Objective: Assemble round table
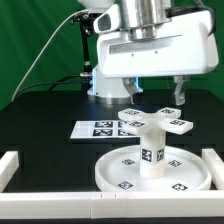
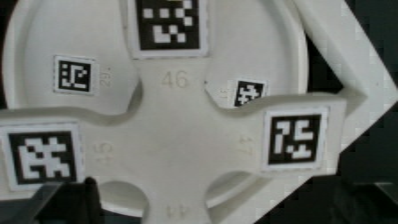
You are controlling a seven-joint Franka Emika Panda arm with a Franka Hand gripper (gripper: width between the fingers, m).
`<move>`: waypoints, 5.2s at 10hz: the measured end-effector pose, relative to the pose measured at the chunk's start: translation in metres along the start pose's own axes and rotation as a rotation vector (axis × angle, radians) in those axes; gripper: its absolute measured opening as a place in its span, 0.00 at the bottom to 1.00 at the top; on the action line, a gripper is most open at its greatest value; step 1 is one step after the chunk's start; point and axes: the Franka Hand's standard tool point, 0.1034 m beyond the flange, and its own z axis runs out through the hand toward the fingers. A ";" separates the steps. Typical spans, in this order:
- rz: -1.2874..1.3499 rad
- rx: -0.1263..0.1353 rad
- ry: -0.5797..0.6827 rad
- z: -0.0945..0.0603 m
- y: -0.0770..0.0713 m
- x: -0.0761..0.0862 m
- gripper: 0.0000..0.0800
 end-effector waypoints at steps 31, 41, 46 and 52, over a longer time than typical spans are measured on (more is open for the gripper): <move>-0.558 -0.110 -0.049 0.033 0.017 -0.001 0.55; 0.489 -0.102 0.023 0.033 0.013 -0.004 0.55; 0.978 -0.078 0.026 0.034 0.013 -0.004 0.55; 1.462 -0.035 0.048 0.033 0.014 -0.003 0.55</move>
Offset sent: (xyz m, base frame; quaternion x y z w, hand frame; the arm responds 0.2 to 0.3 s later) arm 0.0000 0.0000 0.0000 0.0000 0.0000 -0.1296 0.9916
